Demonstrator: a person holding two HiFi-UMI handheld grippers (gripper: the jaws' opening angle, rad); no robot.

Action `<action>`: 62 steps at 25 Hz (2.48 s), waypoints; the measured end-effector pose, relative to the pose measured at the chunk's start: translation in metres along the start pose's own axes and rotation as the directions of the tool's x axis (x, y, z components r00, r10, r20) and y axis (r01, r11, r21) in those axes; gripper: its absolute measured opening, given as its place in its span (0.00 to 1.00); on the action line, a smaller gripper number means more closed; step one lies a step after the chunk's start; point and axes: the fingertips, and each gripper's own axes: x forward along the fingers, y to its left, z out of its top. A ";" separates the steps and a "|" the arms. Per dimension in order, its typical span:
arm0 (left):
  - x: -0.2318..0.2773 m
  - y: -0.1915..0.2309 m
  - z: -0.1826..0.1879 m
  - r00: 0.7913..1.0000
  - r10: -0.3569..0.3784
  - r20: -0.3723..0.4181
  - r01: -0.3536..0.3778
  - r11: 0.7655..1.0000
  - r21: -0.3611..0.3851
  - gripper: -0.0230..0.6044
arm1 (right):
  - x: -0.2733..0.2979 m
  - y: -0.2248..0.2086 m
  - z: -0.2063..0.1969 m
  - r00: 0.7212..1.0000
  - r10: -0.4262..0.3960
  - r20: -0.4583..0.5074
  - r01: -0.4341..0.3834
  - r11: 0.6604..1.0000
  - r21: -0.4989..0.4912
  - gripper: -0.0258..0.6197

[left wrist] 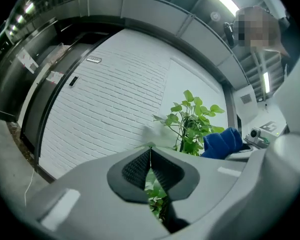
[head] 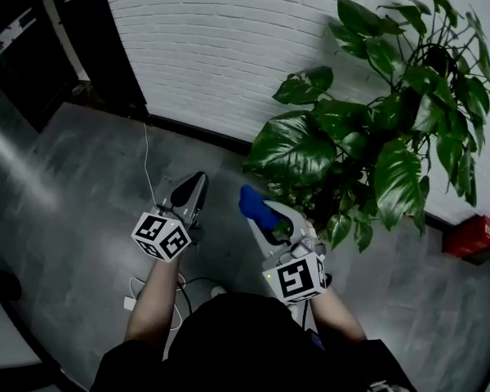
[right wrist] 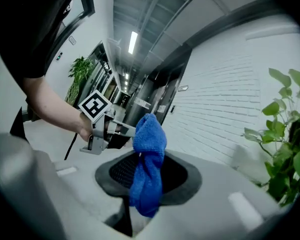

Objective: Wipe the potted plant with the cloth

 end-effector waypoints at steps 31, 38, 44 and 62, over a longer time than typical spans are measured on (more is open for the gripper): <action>0.319 0.066 -0.116 0.725 -0.651 -0.227 0.579 0.754 -0.312 0.05 | 0.052 -0.221 -0.050 0.646 -0.713 -0.273 0.746 0.666 0.026 0.20; 0.346 0.043 -0.170 0.570 -0.817 -0.087 0.463 0.407 -0.787 0.17 | 0.038 -0.208 -0.069 0.423 -0.784 -0.453 0.867 0.495 -0.047 0.20; 0.333 0.026 -0.206 0.552 -0.833 -0.017 0.252 0.187 -0.949 0.18 | 0.024 -0.210 -0.090 0.314 -0.791 -0.526 0.877 0.453 -0.158 0.20; 0.308 -0.019 -0.154 0.475 -0.861 0.180 0.332 -0.014 -0.943 0.24 | 0.133 -0.276 -0.135 0.488 -0.598 -0.635 0.678 0.718 -0.155 0.20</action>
